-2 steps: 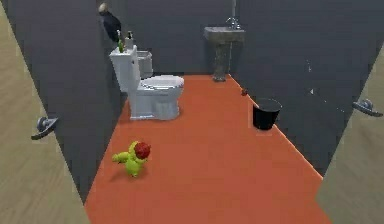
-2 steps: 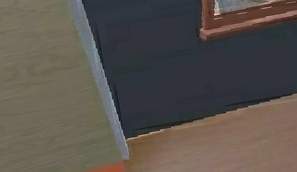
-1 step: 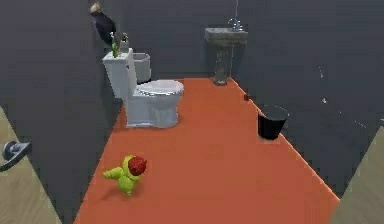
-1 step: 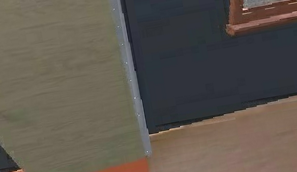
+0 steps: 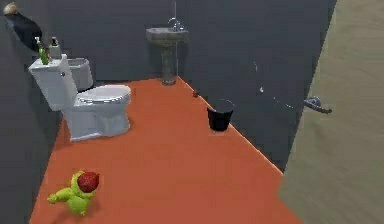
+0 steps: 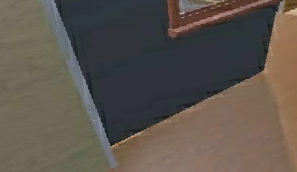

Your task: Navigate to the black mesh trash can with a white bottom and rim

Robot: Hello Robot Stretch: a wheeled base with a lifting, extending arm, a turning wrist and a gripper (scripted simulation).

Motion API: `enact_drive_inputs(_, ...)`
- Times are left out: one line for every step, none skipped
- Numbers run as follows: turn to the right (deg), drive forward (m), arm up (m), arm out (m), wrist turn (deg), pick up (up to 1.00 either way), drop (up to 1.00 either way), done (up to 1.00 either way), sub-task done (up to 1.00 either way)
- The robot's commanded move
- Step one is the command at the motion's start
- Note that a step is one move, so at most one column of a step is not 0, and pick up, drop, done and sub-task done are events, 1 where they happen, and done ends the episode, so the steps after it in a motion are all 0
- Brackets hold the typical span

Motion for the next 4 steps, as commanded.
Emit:
enact_drive_inputs(0.0, 1.0, 0.0, 0.0, 0.0, 0.0, 0.0, 0.0, 0.0)
enact_drive_inputs(0.0, 0.25, 0.0, 0.0, 0.0, 0.0, 0.0, 0.0, 0.0)
enact_drive_inputs(18.0, 0.0, 0.0, 0.0, 0.0, 0.0, 0.0, 0.0, 0.0)
enact_drive_inputs(0.0, 0.0, 0.0, 0.0, 0.0, 0.0, 0.0, 1.0, 0.0)
